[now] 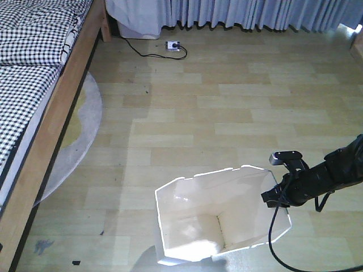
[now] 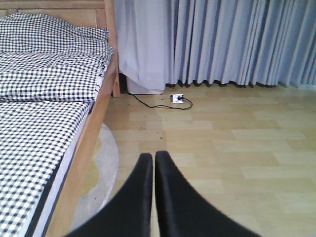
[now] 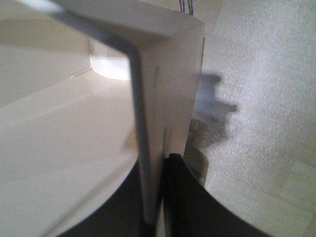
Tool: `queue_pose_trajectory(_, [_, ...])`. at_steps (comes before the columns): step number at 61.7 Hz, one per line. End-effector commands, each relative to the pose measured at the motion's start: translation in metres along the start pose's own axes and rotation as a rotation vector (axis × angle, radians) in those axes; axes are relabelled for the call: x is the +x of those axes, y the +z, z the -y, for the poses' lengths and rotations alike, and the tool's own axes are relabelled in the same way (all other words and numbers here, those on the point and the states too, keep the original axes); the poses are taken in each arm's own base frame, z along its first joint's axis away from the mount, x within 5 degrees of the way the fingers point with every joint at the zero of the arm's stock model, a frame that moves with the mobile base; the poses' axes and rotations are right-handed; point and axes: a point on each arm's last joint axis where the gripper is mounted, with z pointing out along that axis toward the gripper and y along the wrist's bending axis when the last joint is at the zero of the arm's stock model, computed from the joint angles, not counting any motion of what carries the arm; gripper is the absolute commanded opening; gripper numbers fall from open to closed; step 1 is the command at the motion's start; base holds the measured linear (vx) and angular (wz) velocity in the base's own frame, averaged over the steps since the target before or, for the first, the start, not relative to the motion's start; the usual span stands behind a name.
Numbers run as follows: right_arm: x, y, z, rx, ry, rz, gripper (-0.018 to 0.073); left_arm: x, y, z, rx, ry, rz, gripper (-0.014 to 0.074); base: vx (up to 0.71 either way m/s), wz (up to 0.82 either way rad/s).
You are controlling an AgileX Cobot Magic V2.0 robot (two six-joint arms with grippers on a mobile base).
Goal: Move trash bin to bedside with robot
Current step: 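Carry the bin in the right gripper while driving toward the bed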
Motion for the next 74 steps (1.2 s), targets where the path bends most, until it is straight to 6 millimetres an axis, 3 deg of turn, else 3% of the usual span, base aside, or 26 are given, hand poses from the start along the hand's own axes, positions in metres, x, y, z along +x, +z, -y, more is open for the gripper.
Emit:
queue_pose_trajectory(1, [-0.0188, -0.0224, -0.0178, -0.157, 0.008, 0.101, -0.0006, -0.0008, 0.0005, 0.0001, 0.004, -0.008, 0.065, -0.0007, 0.23, 0.1])
queue_pose_trajectory(74, [-0.0188, -0.0224, -0.0178, -0.158, 0.008, 0.101, -0.0006, -0.0008, 0.0005, 0.0001, 0.004, -0.008, 0.065, -0.0007, 0.25, 0.0])
